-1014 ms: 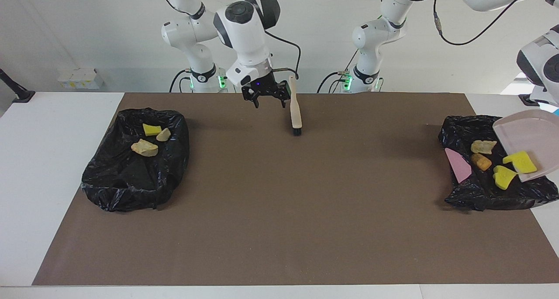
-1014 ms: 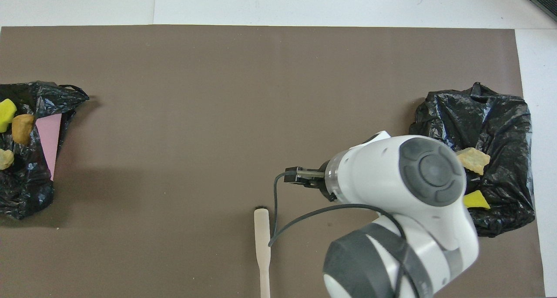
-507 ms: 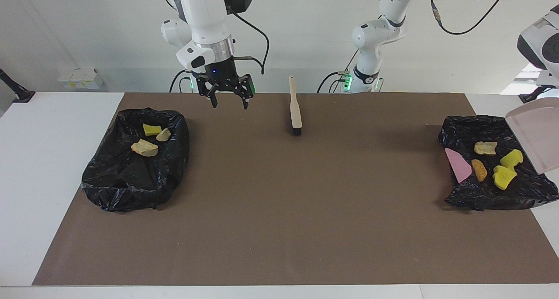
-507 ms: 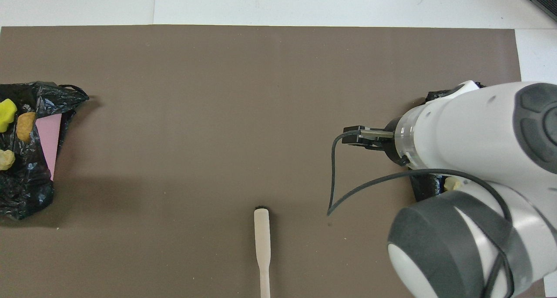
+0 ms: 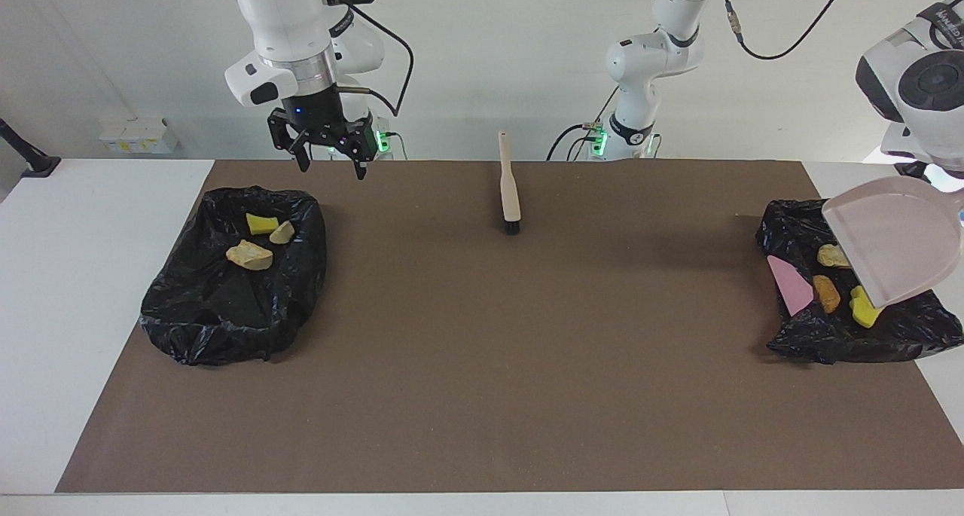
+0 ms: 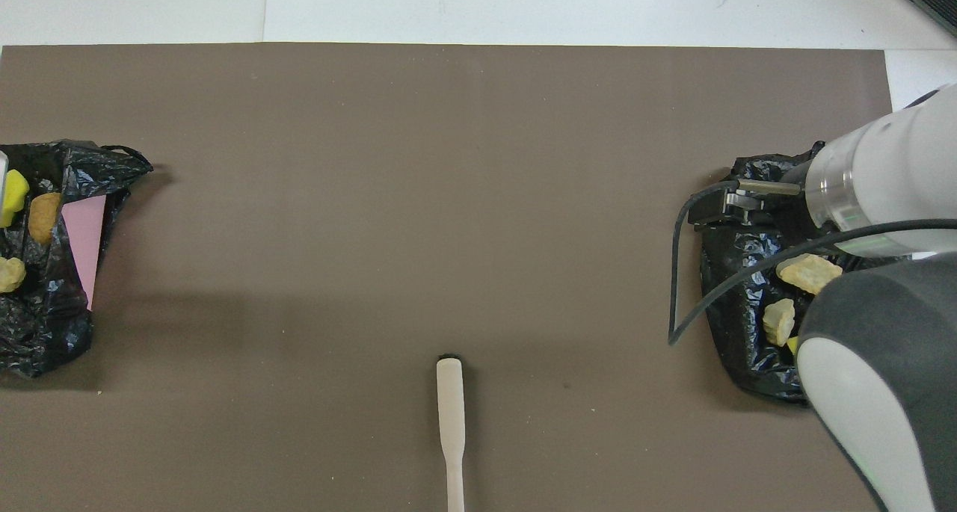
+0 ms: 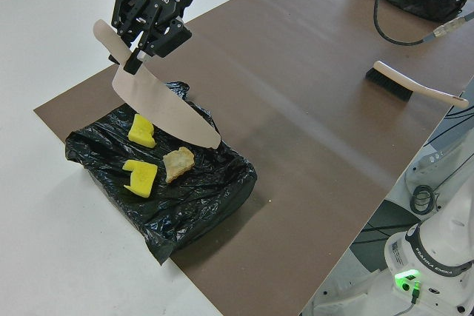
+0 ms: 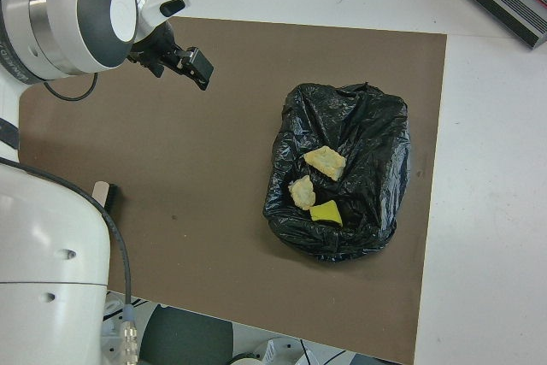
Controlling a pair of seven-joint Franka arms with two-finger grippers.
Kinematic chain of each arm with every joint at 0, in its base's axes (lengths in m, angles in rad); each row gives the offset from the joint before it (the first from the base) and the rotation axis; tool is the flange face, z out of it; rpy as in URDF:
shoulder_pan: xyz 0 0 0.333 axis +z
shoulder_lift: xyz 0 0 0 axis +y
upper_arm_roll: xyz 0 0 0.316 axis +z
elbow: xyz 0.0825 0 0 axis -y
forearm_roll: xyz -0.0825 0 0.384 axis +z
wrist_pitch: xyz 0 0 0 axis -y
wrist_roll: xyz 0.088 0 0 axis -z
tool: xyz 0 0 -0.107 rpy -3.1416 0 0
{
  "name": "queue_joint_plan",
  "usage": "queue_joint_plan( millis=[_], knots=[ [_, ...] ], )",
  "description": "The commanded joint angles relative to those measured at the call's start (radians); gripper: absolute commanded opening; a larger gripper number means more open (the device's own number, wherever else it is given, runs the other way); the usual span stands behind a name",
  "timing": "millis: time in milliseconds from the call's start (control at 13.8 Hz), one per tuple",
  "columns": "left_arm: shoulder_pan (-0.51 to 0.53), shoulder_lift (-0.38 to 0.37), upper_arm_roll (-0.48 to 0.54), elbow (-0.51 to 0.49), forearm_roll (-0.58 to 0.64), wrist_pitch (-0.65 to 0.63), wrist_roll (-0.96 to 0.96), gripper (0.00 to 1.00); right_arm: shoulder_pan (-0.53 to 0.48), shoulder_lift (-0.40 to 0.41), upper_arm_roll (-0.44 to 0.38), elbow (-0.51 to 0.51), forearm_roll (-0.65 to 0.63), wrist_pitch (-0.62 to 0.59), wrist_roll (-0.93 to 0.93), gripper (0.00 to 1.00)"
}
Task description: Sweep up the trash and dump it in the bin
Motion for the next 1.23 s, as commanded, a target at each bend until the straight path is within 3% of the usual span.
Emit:
queue_joint_plan(
  millis=[0, 434, 652, 941, 1159],
  knots=[
    [-0.072, -0.028, 0.012, -0.022, -0.099, -0.066, -0.077, 0.0, -0.012, 0.017, 0.012, 0.035, -0.015, -0.025, -0.023, 1.0],
    [-0.152, -0.028, 0.009, 0.001, -0.416, -0.2, -0.381, 0.0, -0.057, 0.015, 0.01, 0.035, -0.011, -0.036, -0.057, 1.0],
    [-0.213, -0.041, 0.001, -0.008, -0.509, -0.239, -0.577, 0.0, -0.058, -0.002, -0.001, 0.03, -0.014, -0.04, -0.124, 1.0],
    [-0.299, -0.054, -0.002, -0.019, -0.644, -0.267, -0.896, 0.0, -0.037, -0.018, -0.057, 0.021, 0.0, -0.066, -0.175, 1.0],
    [-0.38, -0.063, -0.002, -0.02, -0.773, -0.267, -1.224, 0.0, 0.053, -0.022, -0.171, 0.009, 0.002, -0.071, -0.21, 1.0]
  ],
)
